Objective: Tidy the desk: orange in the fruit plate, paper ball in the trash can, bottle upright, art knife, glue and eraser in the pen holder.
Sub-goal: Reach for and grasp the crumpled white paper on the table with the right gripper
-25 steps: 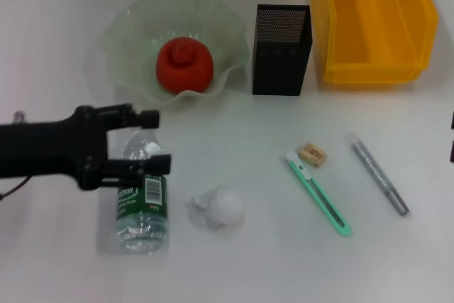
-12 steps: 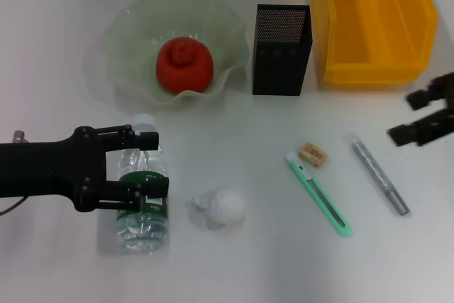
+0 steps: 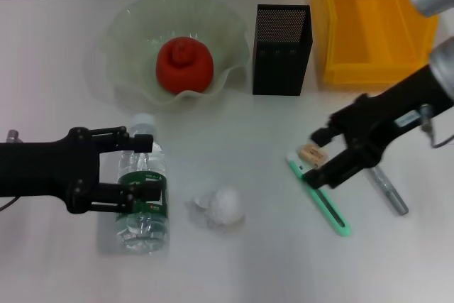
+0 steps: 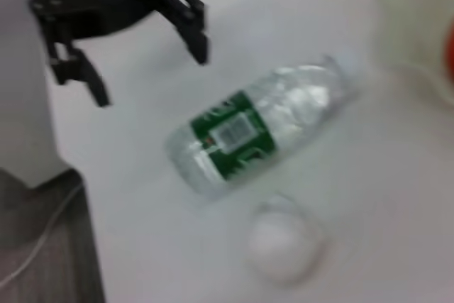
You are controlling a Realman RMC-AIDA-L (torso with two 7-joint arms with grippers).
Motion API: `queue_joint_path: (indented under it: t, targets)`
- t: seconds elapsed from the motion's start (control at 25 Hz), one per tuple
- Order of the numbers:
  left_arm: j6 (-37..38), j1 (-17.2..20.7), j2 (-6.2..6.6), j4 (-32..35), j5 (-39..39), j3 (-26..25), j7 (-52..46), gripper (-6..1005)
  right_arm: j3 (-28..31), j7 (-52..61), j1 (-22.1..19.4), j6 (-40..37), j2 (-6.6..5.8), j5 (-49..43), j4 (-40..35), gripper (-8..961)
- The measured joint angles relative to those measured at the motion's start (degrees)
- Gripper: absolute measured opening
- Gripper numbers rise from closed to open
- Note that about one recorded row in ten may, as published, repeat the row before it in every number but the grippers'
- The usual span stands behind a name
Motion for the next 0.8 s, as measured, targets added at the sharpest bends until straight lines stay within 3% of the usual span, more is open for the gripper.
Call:
queue_joint_path:
  t: [0.28,0.48,0.8]
  targets:
    - [-0.48,0.11,0.75,-0.21,0.89,-0.35,-0.08,843,-5.45,-8.2,4.7,8.37,0.14,4.03,14.4,847]
    - [-0.51,0.06,0.76,-0.21,0.93,-0.35,-0.24,843,-10.39,-10.65,6.77,12.34,0.34,6.96,20.25,845]
    - [-0.7,0.07,0.37,-0.23,0.98,-0.35,-0.03,843,-18.58,-11.38,6.97,19.18,0.44,10.97,22.7,840]
